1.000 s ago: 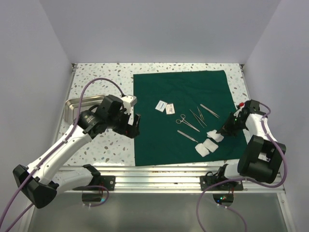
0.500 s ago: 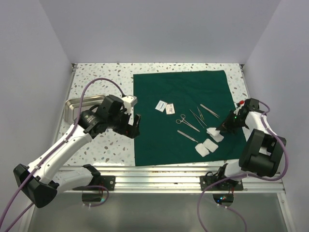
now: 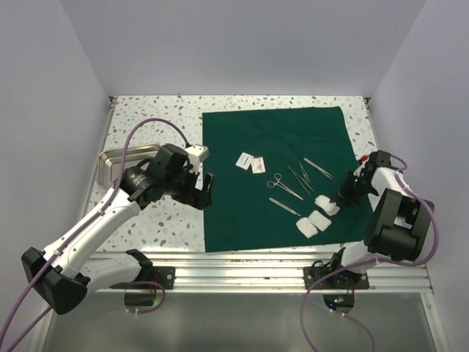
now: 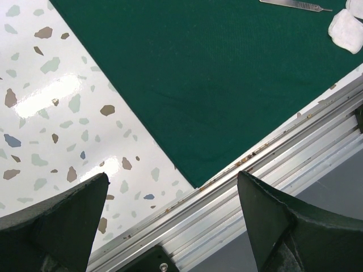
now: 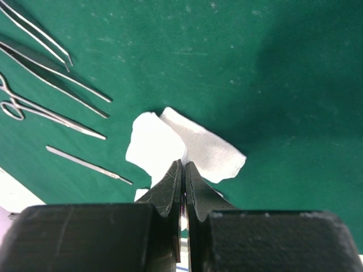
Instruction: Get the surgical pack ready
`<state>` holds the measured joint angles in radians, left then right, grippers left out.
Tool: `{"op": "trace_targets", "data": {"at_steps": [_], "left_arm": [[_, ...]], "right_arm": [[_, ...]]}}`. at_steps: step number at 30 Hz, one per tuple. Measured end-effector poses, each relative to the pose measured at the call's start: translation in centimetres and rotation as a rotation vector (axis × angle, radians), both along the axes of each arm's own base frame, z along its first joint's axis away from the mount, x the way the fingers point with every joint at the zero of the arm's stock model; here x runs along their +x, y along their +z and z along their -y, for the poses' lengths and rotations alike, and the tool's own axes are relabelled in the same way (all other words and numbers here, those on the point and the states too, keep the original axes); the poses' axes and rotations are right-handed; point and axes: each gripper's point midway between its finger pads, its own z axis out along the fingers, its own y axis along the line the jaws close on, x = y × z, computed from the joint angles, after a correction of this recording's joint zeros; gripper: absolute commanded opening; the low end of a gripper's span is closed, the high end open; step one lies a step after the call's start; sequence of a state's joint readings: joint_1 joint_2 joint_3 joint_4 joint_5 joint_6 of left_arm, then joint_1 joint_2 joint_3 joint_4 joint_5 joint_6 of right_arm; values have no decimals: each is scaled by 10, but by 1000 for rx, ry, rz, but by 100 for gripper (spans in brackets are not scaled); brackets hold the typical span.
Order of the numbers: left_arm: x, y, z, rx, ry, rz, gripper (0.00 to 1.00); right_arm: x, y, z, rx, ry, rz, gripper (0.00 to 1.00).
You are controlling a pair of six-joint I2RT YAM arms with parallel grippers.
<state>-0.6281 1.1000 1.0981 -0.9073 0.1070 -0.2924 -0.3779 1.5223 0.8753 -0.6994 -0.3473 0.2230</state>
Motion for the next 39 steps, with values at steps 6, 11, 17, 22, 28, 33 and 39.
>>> {"op": "trace_targets", "data": {"at_steps": [6,11,17,22,28,33,39], "left_arm": [[0,-1,0,3,0,-2,99],[1,-1,-1,7,3,-1,99],[1,-2,-1,8,3,-1,99],[1,-2,-1,8,4,-1,100],[1,-2,-1,8,3,-1,99],[1,-1,-1,7,3,-2,99],[1,-3,0,11,3,-6,100]], "right_arm": [[-2,-5,3,-12,1,-20,0],[-2,-9,4,-11,0,-39,25],[2,-4,13,-54,5,-41,47],[-2,1,18,-89,10,-55,53],[-8,3,20,-102,9,-80,66],[-9,1,19,-98,10,-89,63],[-7,-6,17,-87,15,-94,57]]}}
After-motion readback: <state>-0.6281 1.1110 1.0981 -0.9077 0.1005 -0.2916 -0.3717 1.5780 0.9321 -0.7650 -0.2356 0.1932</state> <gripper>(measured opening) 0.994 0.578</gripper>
